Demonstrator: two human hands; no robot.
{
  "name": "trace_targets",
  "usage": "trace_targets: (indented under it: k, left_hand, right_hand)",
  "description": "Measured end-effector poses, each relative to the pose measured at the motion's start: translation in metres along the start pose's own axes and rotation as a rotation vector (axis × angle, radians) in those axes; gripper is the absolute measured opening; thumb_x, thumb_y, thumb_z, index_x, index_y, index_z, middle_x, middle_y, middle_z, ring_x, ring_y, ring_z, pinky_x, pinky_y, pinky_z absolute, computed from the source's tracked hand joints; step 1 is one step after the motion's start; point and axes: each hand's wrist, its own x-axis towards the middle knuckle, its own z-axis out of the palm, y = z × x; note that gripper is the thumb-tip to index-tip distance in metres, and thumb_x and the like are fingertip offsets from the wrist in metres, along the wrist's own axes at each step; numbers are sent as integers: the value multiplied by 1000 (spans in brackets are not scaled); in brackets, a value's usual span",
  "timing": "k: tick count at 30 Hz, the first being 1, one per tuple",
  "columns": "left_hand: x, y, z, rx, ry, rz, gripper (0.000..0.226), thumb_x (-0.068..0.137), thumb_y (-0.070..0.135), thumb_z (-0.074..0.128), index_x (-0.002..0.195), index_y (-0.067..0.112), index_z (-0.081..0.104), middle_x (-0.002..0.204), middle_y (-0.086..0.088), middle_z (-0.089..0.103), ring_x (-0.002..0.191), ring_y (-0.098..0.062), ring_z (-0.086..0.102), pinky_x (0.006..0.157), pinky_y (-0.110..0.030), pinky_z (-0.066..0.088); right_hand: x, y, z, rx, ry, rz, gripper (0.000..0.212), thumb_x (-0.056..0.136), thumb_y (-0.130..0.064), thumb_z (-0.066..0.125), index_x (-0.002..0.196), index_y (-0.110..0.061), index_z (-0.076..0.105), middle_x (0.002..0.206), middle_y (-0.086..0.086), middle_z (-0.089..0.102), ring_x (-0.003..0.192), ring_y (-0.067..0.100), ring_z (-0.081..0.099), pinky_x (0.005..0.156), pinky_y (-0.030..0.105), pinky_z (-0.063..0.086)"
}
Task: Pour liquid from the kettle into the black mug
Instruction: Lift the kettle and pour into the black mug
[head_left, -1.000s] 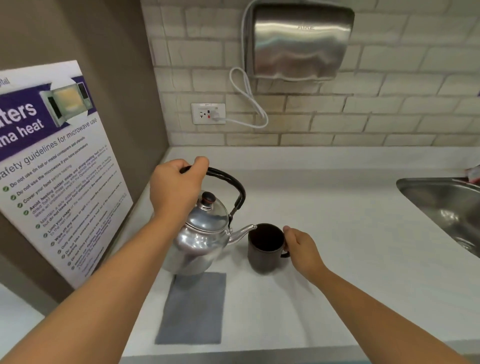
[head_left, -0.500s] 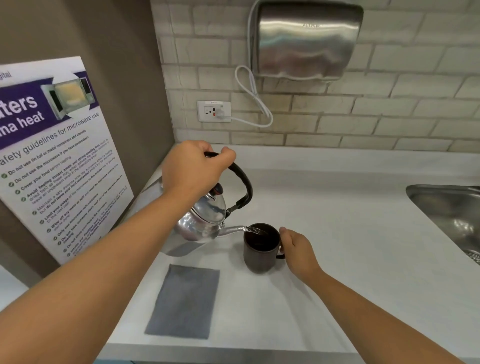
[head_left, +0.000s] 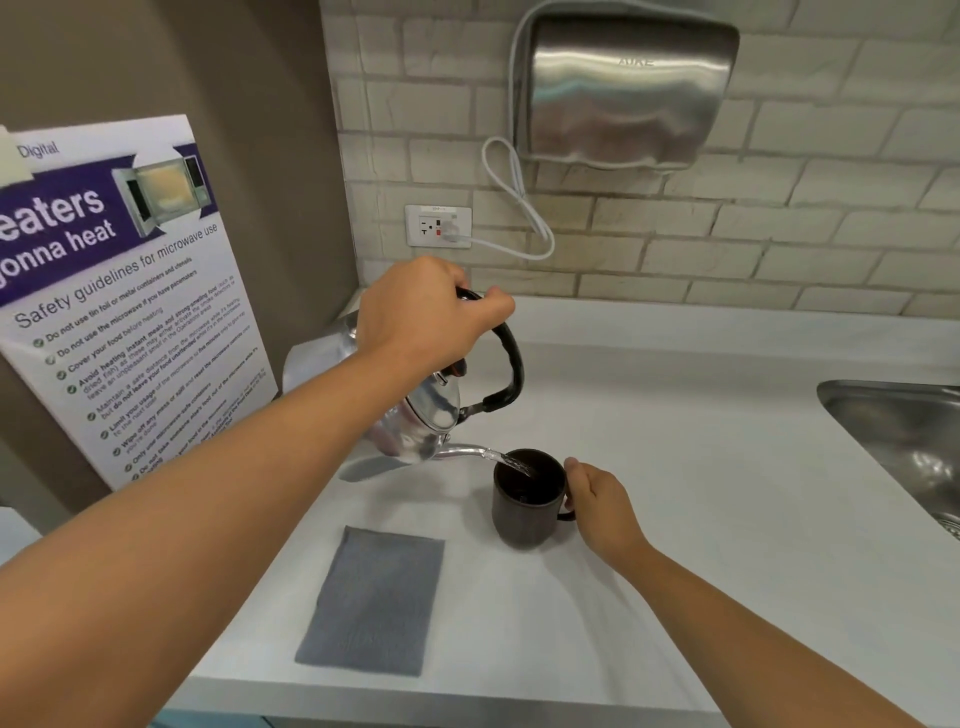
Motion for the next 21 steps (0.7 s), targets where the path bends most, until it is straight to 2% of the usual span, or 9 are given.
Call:
trace_targets:
  k: [1, 4, 7, 13, 21]
  left_hand:
    - [1, 1, 0, 11, -5, 13, 42, 72, 50, 55, 49, 16, 47, 28, 16, 44, 35, 5, 47, 41, -21, 25]
    - [4, 4, 1, 55, -7, 38, 42, 70, 51, 55, 48, 16, 45, 28, 5, 40, 31, -10, 41, 41, -21, 27]
    - [7, 7, 2, 71, -9, 68, 43, 70, 51, 55, 48, 16, 43, 38, 2, 48, 37, -14, 41, 40, -22, 32]
    - [12, 11, 4, 89, -16, 118, 44, 72, 51, 56, 47, 17, 42, 40, 3, 45, 37, -15, 40, 42, -22, 29]
    - [12, 11, 9, 77, -25, 122, 42, 71, 51, 55, 49, 16, 45, 40, 4, 42, 38, -15, 40, 41, -22, 34]
  right_hand:
    - [0, 0, 0, -5, 0, -4, 48, 99, -35, 32, 66, -5, 50, 65, 10, 50, 63, 19, 47, 63, 34, 40]
    - [0, 0, 0, -14, 2, -5, 46, 99, -36, 32, 66, -8, 48, 65, 10, 50, 63, 20, 47, 63, 34, 40]
    - [0, 0, 0, -16, 0, 4, 47, 99, -36, 32, 66, -7, 48, 65, 11, 52, 64, 21, 49, 64, 35, 42]
    - [0, 0, 0, -10, -2, 1, 46, 100, -35, 32, 66, -8, 48, 66, 12, 52, 65, 22, 50, 65, 35, 43]
    - [1, 0, 1, -8, 9, 4, 46, 99, -35, 33, 65, -7, 47, 65, 12, 52, 65, 22, 53, 63, 34, 43]
